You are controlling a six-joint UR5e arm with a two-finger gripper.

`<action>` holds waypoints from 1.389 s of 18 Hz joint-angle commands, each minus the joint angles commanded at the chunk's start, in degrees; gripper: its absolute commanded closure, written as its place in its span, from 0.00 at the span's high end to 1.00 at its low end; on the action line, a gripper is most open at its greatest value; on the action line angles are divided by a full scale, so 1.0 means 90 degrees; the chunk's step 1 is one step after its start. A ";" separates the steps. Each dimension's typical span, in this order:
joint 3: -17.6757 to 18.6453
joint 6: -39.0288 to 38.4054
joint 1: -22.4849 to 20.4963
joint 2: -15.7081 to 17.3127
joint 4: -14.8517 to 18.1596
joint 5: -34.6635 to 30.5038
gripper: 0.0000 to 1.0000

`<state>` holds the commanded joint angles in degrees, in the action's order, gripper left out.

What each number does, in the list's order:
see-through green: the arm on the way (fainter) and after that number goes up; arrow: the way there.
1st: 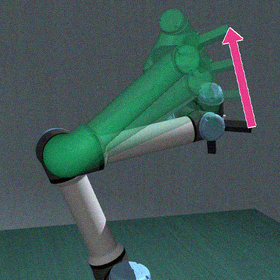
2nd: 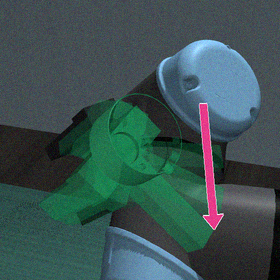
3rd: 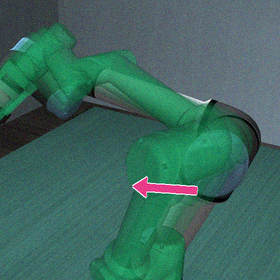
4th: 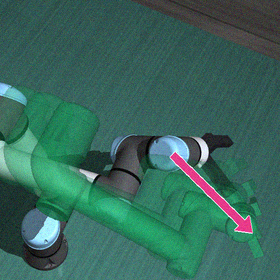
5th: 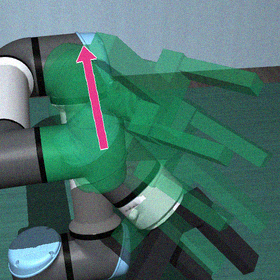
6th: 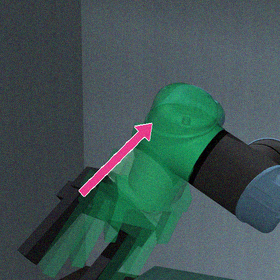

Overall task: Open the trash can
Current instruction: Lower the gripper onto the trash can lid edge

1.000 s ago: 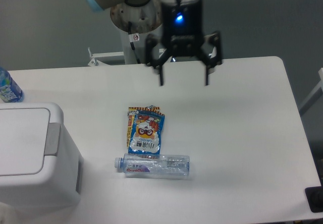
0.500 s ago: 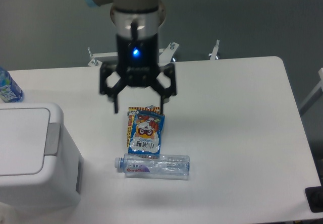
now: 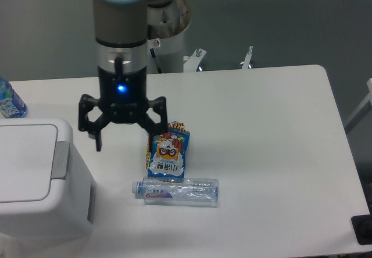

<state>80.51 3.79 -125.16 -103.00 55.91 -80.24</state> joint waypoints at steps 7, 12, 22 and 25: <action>0.0010 -0.0128 0.0323 -0.0088 -0.0030 -0.0010 1.00; 0.0010 -0.0128 0.0411 -0.0176 -0.0021 -0.0010 1.00; 0.0068 -0.0128 0.0430 -0.0215 -0.0011 -0.0039 1.00; 0.0098 -0.0128 0.0430 -0.0215 -0.0011 -0.0039 1.00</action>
<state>81.39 2.64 -121.29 -104.94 55.81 -80.60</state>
